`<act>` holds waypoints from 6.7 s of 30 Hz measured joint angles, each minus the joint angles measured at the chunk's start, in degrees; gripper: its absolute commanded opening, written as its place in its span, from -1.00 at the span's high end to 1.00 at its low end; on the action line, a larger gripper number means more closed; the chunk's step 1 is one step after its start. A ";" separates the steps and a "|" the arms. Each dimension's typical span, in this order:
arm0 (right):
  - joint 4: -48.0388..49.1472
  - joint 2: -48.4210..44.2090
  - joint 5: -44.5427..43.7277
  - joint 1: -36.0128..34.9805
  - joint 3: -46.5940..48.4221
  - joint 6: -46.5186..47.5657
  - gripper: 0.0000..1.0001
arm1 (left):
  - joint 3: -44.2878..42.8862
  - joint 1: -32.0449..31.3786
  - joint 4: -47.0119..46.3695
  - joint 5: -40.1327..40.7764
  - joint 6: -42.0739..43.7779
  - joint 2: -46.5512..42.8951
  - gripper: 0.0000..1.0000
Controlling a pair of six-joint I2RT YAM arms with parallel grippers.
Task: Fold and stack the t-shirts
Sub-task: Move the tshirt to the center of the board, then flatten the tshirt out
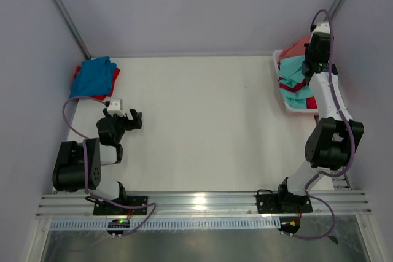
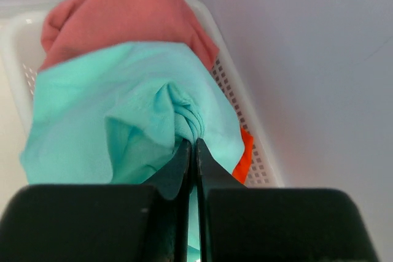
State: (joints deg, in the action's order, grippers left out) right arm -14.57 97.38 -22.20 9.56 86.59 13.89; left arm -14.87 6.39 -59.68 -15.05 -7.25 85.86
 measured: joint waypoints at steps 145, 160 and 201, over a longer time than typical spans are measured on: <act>-15.93 9.29 32.87 -32.70 -16.70 20.09 0.94 | 0.00 0.00 0.17 -0.02 0.15 0.00 -0.80; -21.62 6.36 27.19 -34.88 1.22 16.55 0.94 | 0.00 0.00 0.17 -0.02 0.15 0.00 -0.79; -25.27 -9.27 9.81 -60.57 17.84 14.73 0.94 | 0.00 0.00 0.17 -3.41 1.36 0.00 -0.85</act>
State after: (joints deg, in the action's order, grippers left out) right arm -39.83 88.12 -12.38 -51.00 104.42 28.62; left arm -14.87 6.39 -59.51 -18.46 -5.89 85.86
